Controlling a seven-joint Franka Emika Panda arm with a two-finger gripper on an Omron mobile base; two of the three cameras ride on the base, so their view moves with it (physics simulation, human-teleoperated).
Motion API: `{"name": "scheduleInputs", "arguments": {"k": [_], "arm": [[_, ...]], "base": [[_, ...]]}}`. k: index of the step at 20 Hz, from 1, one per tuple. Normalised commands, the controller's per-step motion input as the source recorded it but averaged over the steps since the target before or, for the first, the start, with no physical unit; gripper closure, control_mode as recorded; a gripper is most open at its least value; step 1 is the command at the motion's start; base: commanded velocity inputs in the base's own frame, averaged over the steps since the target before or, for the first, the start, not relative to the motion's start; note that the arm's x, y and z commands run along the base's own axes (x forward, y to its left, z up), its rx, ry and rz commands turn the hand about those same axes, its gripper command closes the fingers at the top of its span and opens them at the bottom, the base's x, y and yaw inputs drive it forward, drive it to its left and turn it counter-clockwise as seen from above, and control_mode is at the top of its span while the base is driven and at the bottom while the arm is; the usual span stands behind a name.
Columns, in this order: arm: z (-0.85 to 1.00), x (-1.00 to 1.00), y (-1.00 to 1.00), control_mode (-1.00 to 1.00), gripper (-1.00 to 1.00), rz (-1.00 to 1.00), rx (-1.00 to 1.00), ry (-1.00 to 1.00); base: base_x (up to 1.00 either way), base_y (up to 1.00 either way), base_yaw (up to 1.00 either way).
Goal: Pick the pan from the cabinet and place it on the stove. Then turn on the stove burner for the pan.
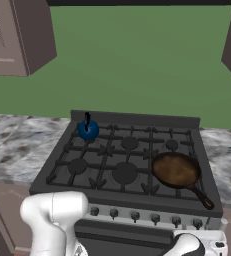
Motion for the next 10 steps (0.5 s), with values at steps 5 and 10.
{"name": "scheduleInputs", "arguments": {"k": [5,10], "arm": [[-0.17,0.12,-0.14,-1.00,-1.00,0.00,0.00,0.00],[-0.20,0.13,-0.11,-1.00,-1.00,0.00,0.00,0.00]], "base": [[0.00,0.00,0.00],[0.00,0.00,0.00]]}}
